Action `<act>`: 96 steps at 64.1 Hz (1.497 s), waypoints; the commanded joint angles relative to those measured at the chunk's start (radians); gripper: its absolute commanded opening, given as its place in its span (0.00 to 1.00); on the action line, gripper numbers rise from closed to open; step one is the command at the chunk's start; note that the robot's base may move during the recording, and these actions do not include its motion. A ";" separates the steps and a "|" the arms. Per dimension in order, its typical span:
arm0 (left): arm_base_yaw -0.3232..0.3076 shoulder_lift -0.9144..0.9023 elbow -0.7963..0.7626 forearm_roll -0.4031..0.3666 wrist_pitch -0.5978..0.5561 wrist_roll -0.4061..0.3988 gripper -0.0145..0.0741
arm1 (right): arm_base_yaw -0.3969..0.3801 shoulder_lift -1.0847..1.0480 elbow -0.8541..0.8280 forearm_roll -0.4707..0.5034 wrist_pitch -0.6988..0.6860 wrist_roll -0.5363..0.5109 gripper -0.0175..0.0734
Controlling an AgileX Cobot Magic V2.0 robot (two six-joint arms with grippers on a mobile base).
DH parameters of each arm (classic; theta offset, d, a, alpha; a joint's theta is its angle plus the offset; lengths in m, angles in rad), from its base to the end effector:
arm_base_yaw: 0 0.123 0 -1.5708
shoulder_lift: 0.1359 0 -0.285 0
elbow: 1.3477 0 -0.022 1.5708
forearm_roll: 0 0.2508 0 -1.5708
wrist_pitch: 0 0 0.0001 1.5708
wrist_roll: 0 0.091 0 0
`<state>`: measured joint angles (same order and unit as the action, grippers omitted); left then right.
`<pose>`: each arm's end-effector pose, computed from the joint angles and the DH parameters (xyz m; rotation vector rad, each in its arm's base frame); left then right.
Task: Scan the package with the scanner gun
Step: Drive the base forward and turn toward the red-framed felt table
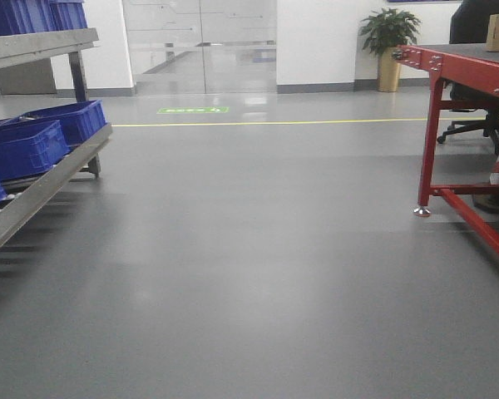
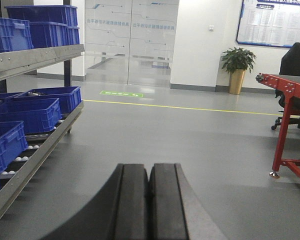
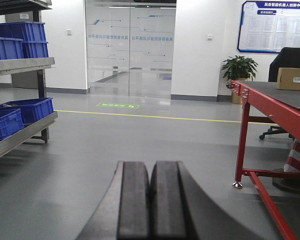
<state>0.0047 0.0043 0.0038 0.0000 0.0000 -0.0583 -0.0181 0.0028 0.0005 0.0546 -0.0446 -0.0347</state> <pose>0.0568 0.0003 0.2117 -0.0470 1.4911 -0.0433 0.0561 -0.0012 0.2169 0.0294 1.4421 -0.0003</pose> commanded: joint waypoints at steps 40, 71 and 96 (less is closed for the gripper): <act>0.000 -0.004 -0.004 0.006 -0.018 -0.005 0.04 | 0.001 -0.003 0.000 -0.001 -0.023 -0.002 0.01; 0.000 -0.004 -0.004 0.006 -0.018 -0.005 0.04 | 0.001 -0.003 0.000 -0.001 -0.023 -0.002 0.01; 0.000 -0.004 -0.004 0.006 -0.018 -0.005 0.04 | 0.001 -0.003 0.000 -0.001 -0.023 -0.002 0.01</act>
<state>0.0047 0.0043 0.0038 0.0000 0.0000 -0.0583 -0.0181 0.0028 0.0005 0.0546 -0.0446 -0.0347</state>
